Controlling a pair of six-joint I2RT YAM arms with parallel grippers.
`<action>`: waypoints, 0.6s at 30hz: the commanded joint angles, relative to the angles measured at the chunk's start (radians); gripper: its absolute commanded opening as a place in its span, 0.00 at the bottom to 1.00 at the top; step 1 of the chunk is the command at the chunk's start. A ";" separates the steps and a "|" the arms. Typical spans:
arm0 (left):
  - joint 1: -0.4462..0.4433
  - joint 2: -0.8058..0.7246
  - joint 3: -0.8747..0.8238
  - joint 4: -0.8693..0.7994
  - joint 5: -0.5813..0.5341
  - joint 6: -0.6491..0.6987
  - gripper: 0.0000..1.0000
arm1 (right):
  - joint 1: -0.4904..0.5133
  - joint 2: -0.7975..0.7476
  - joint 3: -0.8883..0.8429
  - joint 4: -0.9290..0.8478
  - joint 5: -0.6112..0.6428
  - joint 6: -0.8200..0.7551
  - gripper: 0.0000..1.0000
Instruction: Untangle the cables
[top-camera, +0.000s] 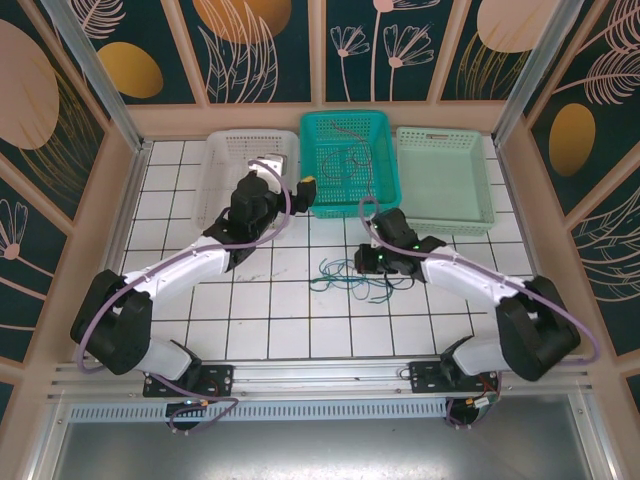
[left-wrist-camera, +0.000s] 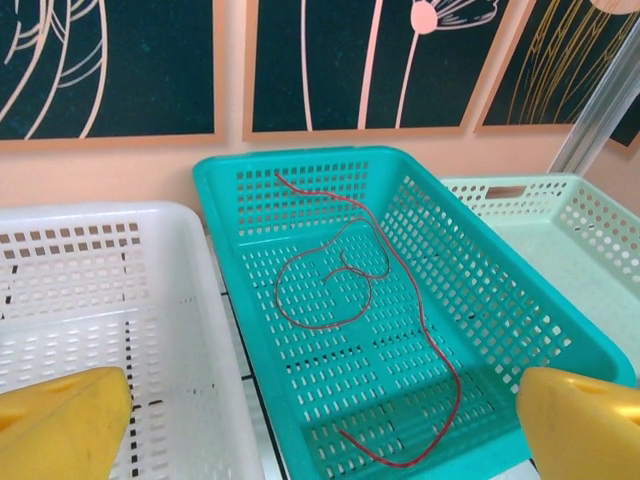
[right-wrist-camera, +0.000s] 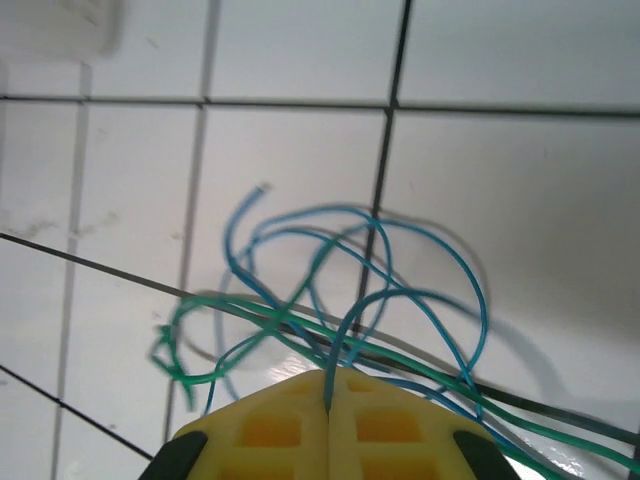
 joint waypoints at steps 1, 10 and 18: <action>-0.001 -0.014 -0.014 0.028 0.060 -0.028 0.98 | 0.012 -0.110 0.055 -0.017 0.019 -0.040 0.00; -0.002 -0.034 -0.071 0.080 0.230 -0.051 0.90 | 0.014 -0.239 0.188 -0.110 -0.042 -0.098 0.00; -0.007 -0.079 -0.142 0.229 0.440 -0.089 0.81 | 0.012 -0.282 0.285 -0.110 -0.027 -0.135 0.00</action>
